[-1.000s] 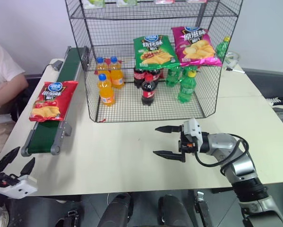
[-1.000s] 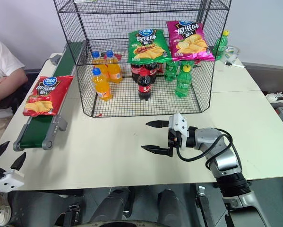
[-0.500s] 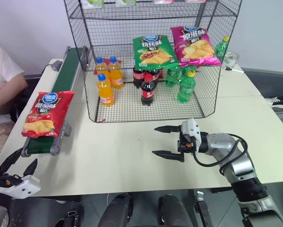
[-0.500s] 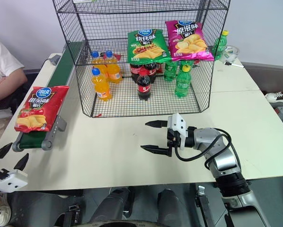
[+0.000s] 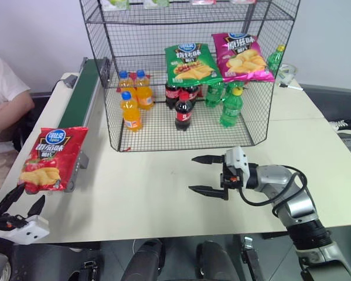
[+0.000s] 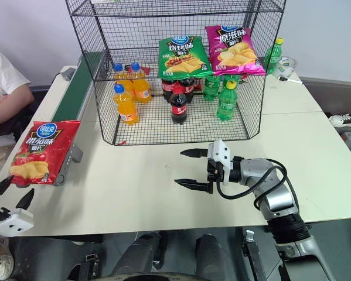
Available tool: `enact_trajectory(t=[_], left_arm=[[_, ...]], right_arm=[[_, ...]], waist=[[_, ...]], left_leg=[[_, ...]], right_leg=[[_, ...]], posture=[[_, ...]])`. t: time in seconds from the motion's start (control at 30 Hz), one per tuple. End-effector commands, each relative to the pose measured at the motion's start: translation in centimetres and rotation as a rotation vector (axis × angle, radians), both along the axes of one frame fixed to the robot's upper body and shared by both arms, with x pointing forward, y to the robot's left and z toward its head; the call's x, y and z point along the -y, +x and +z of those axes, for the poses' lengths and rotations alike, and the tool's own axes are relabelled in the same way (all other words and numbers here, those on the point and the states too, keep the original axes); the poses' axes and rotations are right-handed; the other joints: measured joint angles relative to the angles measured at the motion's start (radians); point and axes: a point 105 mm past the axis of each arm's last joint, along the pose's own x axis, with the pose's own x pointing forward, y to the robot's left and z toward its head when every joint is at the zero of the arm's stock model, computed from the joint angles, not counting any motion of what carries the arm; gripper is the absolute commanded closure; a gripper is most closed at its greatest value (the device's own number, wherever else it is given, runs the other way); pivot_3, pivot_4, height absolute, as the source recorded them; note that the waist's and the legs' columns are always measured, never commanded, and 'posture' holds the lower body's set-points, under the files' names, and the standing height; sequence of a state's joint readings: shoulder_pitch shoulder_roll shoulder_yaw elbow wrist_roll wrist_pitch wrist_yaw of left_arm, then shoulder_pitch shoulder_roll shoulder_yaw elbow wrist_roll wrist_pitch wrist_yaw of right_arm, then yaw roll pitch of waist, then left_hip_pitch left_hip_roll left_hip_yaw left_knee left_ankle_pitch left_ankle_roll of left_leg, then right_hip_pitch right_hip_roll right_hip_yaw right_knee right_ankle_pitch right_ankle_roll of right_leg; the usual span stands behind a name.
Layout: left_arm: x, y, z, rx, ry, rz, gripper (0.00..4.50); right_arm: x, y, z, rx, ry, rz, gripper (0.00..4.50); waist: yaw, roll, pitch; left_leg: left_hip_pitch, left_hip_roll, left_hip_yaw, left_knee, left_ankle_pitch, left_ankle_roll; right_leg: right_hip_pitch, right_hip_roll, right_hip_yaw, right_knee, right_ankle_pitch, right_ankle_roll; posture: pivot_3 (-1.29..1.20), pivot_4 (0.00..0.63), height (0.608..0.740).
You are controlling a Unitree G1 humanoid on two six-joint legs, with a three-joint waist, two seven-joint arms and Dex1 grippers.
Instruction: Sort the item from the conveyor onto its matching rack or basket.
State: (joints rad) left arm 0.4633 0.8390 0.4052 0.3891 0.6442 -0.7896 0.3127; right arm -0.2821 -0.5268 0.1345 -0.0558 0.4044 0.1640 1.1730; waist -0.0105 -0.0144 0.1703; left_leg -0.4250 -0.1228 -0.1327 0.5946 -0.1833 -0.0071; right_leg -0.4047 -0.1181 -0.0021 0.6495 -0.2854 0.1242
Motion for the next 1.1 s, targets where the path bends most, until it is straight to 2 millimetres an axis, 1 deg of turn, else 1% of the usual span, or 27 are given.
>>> enact_trajectory(t=[0.03,0.2,0.3,0.47,0.5,0.53,0.57,0.7,0.73,0.83,0.9,0.97,1.0,1.1], left_arm=[[-0.2,0.3,0.7,0.028,-0.001,0.004,0.93],[-0.1,0.5,0.9,0.043,0.004,0.0,0.93],[-0.2,1.0,1.0,0.05,-0.005,0.012,0.93],[0.2,1.7,1.1,0.054,-0.01,-0.007,0.93],[0.2,1.8,1.1,0.054,-0.015,-0.011,1.44],[0.3,1.9,1.1,0.055,-0.017,-0.014,1.7],[0.4,2.0,1.2,0.057,-0.018,-0.02,2.12],[0.5,2.0,1.3,0.062,-0.024,-0.024,4.2],[0.5,2.0,1.4,0.065,-0.026,-0.025,4.49],[0.6,2.0,2.0,0.094,-0.041,-0.02,4.49],[0.9,2.1,3.0,0.131,-0.047,-0.028,4.49],[1.9,2.5,4.5,0.185,-0.059,-0.057,4.49],[2.6,2.7,5.5,0.219,-0.058,-0.08,4.49],[4.6,3.4,7.6,0.273,-0.04,-0.141,4.49]], right_arm=[[-0.4,-0.1,1.3,0.054,0.018,0.015,0.0],[-0.3,-0.2,1.1,0.053,0.011,0.012,0.0],[-0.2,-0.1,1.2,0.056,0.009,0.009,0.0],[-0.2,0.0,1.2,0.06,0.008,0.007,0.0],[-0.2,0.0,1.2,0.06,0.008,0.007,0.0],[-0.2,0.0,1.2,0.061,0.007,0.006,0.0],[-0.2,0.0,1.2,0.061,0.007,0.005,0.0],[-0.1,0.0,1.1,0.062,0.006,-0.002,0.0],[-0.1,0.0,1.1,0.063,0.005,-0.003,0.0],[0.0,0.2,1.2,0.069,0.007,-0.014,0.0],[0.2,0.4,1.3,0.084,0.012,-0.032,0.0],[0.4,1.0,1.8,0.125,0.029,-0.074,0.0],[0.6,1.4,2.2,0.163,0.047,-0.107,0.0],[1.3,2.8,3.2,0.232,0.107,-0.219,0.0]], waist=[[0.0,0.0,0.0],[0.0,0.0,0.0],[0.001,0.0,0.0],[0.0,0.0,0.0],[0.0,0.0,0.0],[0.0,0.0,0.0],[0.0,0.0,0.0],[0.0,0.0,0.0],[0.0,0.0,0.0],[0.0,0.0,0.0],[0.0,0.0,0.0],[0.001,0.0,0.0],[0.003,-0.001,0.0],[0.003,-0.001,-0.001]], left_leg=[[0.0,0.0,0.0,0.0,0.0,0.0],[0.0,0.0,0.0,0.0,0.0,0.0],[0.0,0.0,0.0,0.0,0.0,0.0],[0.0,0.0,0.0,0.001,0.0,0.0],[0.0,0.0,0.0,0.001,0.0,0.0],[0.0,0.0,0.0,0.001,0.0,0.0],[0.0,0.0,0.0,0.001,0.0,0.0],[0.0,0.0,0.0,0.001,0.0,0.0],[0.0,0.0,0.0,0.001,0.0,0.0],[0.0,0.0,0.0,0.001,0.0,0.0],[0.0,0.0,0.0,0.001,0.0,0.0],[0.0,0.0,0.0,0.001,0.0,0.0],[0.0,0.0,0.0,0.001,0.0,0.0],[0.0,0.0,0.0,0.002,0.0,0.0]], right_leg=[[0.0,0.0,0.0,0.0,0.0,0.0],[0.0,0.0,0.0,0.0,0.0,0.0],[0.0,0.0,0.0,0.0,0.0,0.0],[0.0,0.0,0.0,0.0,0.0,0.0],[0.0,0.0,0.0,0.001,0.0,0.0],[0.0,0.0,0.0,0.001,0.0,0.0],[0.0,0.0,0.0,0.001,0.0,0.0],[0.0,0.0,0.0,0.001,0.0,0.0],[0.0,0.0,0.0,0.001,0.0,0.0],[0.0,0.0,0.0,0.001,0.0,0.0],[0.0,0.0,0.0,0.001,0.0,0.0],[0.0,0.0,0.0,0.001,0.0,0.0],[0.0,0.0,0.0,0.001,0.0,0.0],[0.001,0.0,0.0,0.001,0.0,0.0]], posture=[[0.0,0.15,0.74],[0.0,0.15,0.74],[0.0,0.15,0.74],[0.0,0.15,0.74],[0.0,0.15,0.74],[0.0,0.15,0.74],[0.0,0.15,0.74],[0.0,0.15,0.74],[0.0,0.15,0.74],[0.0,0.15,0.74],[0.0,0.15,0.74],[0.0,0.15,0.74],[0.0,0.15,0.74],[0.0,0.15,0.74]])
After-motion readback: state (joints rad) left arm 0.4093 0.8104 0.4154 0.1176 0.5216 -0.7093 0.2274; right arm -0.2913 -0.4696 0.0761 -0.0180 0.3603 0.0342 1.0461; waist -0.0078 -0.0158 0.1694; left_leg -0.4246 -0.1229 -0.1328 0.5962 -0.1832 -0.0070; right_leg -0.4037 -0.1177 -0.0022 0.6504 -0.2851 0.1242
